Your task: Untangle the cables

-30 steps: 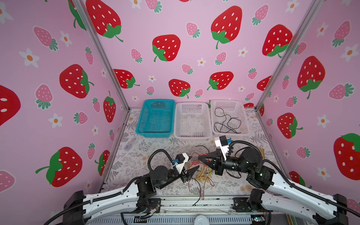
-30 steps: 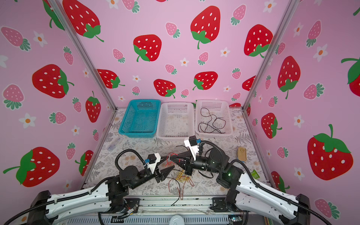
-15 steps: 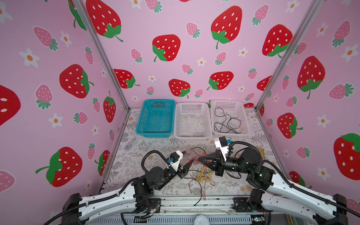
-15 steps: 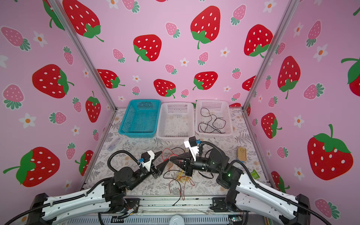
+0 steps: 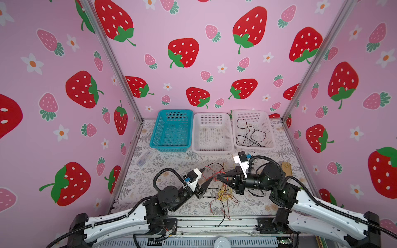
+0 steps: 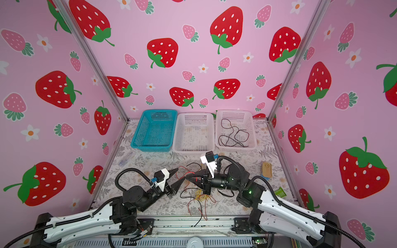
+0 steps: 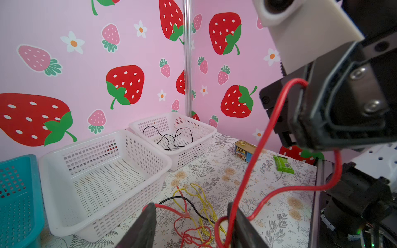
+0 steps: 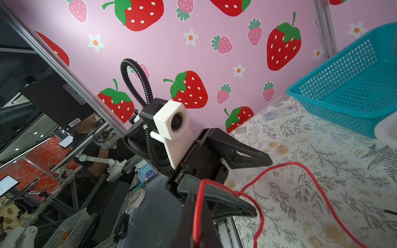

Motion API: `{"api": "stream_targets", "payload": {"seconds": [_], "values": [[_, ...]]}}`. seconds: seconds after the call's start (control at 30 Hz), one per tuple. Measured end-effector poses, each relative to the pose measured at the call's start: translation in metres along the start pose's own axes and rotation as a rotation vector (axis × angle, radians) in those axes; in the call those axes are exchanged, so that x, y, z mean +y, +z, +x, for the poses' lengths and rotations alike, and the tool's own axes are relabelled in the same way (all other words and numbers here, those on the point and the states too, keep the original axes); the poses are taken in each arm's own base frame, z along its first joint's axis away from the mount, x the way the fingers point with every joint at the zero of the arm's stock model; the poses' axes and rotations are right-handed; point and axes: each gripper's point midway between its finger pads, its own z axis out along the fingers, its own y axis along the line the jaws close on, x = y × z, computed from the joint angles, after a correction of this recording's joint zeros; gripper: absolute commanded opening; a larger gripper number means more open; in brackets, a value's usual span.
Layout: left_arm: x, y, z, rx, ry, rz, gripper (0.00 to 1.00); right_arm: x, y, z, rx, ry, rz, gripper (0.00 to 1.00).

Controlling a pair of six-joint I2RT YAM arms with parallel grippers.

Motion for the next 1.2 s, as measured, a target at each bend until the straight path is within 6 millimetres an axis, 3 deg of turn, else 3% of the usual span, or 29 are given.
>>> {"api": "stream_targets", "payload": {"seconds": [0.23, 0.4, 0.5, 0.57, 0.7, 0.83, 1.0, 1.1, 1.2], "values": [[-0.005, 0.003, 0.006, 0.048, 0.028, 0.02, 0.34, 0.002, 0.0, 0.001, 0.011, 0.007, -0.007, 0.0], [-0.006, 0.002, 0.0, 0.056, 0.028, 0.029, 0.21, 0.004, 0.0, -0.002, 0.012, 0.009, -0.009, 0.0], [-0.006, 0.001, -0.01, 0.049, 0.023, 0.031, 0.1, 0.006, 0.0, -0.006, 0.006, 0.006, -0.004, 0.12], [-0.005, 0.001, -0.016, 0.047, 0.014, 0.026, 0.0, 0.005, -0.002, -0.008, -0.001, 0.003, 0.005, 0.26], [-0.002, 0.003, -0.025, 0.065, -0.01, 0.011, 0.0, 0.005, -0.014, -0.017, -0.05, -0.017, 0.049, 0.51], [-0.005, 0.007, -0.032, 0.092, -0.03, 0.02, 0.0, 0.0, -0.032, -0.027, -0.123, -0.052, 0.114, 0.59], [-0.007, 0.008, -0.038, 0.107, -0.067, 0.032, 0.0, -0.026, -0.048, -0.026, -0.17, -0.068, 0.251, 0.61], [-0.007, 0.008, -0.046, 0.099, -0.099, 0.032, 0.0, -0.056, -0.055, -0.007, -0.163, -0.071, 0.359, 0.59], [-0.006, 0.007, -0.057, 0.08, -0.135, 0.031, 0.0, -0.09, -0.057, 0.024, -0.111, -0.072, 0.458, 0.58]]}}
